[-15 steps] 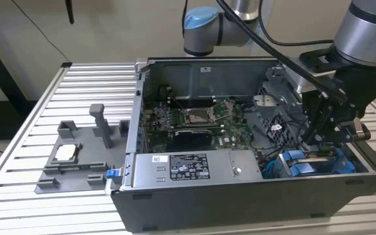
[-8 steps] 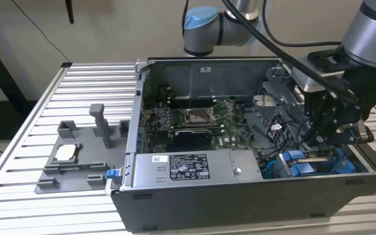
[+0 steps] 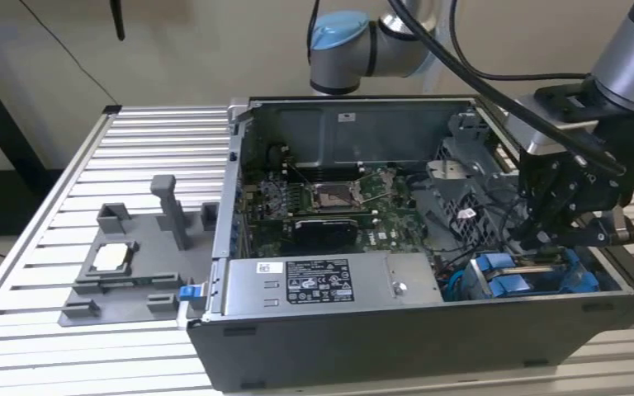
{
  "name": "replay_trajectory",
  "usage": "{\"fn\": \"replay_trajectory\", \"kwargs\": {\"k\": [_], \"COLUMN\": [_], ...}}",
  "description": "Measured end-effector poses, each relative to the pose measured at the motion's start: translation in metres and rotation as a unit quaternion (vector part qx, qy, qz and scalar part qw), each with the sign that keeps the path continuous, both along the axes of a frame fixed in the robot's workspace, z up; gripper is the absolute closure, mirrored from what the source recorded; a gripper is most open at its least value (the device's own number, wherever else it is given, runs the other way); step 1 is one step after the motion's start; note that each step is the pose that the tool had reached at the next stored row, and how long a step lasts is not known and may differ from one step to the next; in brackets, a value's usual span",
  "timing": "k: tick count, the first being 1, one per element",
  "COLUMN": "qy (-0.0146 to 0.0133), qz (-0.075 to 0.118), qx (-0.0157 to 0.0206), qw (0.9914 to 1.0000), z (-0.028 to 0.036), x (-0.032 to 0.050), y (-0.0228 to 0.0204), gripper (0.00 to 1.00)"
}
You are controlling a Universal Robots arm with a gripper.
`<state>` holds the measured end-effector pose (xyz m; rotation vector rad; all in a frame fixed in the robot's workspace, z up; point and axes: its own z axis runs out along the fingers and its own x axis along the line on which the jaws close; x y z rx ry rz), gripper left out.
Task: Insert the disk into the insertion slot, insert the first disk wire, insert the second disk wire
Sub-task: 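Insert the second disk wire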
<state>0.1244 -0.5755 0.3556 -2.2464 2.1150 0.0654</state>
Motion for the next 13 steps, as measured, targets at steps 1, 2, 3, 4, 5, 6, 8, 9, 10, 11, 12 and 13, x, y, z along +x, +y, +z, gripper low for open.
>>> {"fn": "replay_trajectory", "kwargs": {"k": [1, 2, 3, 4, 5, 6, 8, 9, 10, 11, 12, 13], "qy": [0.0012, 0.0016, 0.0017, 0.0017, 0.0018, 0.0018, 0.0019, 0.0021, 0.0027, 0.0032, 0.0036, 0.0041], "qz": [0.000, 0.000, 0.000, 0.000, 0.000, 0.000, 0.000, 0.000, -0.001, -0.001, -0.001, -0.002], "qx": [0.0001, 0.0001, 0.0002, 0.0002, 0.0002, 0.0002, 0.0002, 0.0003, 0.0006, 0.0010, 0.0014, 0.0021], "qw": [1.00000, 1.00000, 1.00000, 1.00000, 1.00000, 1.00000, 1.00000, 1.00000, 1.00000, 0.99999, 0.99999, 0.99999], "z": [0.0000, 0.0000, 0.0000, 0.0000, 0.0000, -0.0001, 0.0000, -0.0002, -0.0003, -0.0005, -0.0007, -0.0010], "x": [0.0008, 0.0012, 0.0012, 0.0012, 0.0012, 0.0012, 0.0013, 0.0016, 0.0021, 0.0026, 0.0030, 0.0033], "y": [-0.0002, -0.0002, -0.0002, -0.0002, -0.0002, -0.0002, -0.0003, -0.0003, -0.0006, -0.0007, -0.0009, -0.0011], "gripper": [0.84, 0.84, 0.84, 0.84, 0.84, 0.84, 0.84, 0.84, 0.84, 0.84, 0.84, 0.84]}}
